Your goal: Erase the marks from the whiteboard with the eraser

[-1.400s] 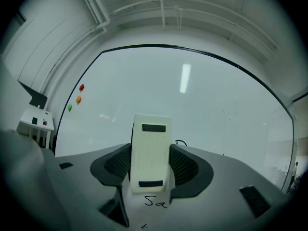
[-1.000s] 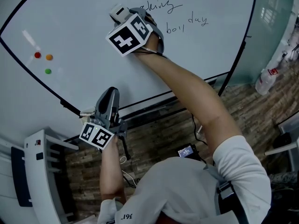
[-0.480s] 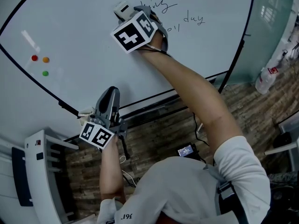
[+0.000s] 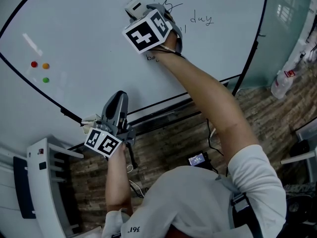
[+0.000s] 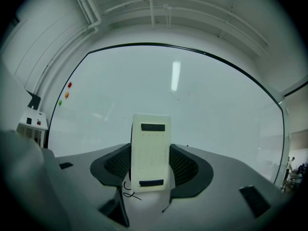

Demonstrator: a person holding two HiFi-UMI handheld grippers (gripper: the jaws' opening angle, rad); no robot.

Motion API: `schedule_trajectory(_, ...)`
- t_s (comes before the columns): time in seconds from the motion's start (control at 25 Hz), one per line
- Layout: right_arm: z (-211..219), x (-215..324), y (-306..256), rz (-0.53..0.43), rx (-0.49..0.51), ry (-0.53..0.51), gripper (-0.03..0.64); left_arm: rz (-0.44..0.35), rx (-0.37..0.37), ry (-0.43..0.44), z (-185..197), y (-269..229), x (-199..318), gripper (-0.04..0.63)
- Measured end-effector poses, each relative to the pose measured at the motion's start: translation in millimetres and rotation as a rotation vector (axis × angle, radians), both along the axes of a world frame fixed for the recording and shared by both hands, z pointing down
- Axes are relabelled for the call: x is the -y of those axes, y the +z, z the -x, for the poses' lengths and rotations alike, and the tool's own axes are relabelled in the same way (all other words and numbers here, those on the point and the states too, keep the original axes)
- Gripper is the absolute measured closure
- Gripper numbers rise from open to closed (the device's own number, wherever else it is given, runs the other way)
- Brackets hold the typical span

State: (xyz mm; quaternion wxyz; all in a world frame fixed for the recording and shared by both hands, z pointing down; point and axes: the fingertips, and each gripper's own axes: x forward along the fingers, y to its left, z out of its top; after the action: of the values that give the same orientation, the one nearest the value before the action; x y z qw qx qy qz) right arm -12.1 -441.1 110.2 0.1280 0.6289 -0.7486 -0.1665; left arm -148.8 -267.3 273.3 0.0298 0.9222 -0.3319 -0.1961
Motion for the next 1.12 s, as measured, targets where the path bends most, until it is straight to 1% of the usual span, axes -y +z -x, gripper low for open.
schedule_trajectory(0.28, -19, 0, 0, 0.0, 0.008, 0.008, 0.354, 0.002, 0.007, 0.008, -13, 1, 0, 0.554)
schedule_trajectory(0.8, -44, -1, 1, -0.012, -0.006, 0.009, 0.354, 0.006, 0.015, 0.012, -31, 3, 3, 0.554)
schedule_trajectory(1.12, -73, -1, 2, -0.016, -0.006, 0.025, 0.354, 0.006, 0.019, 0.027, -45, 3, 5, 0.554)
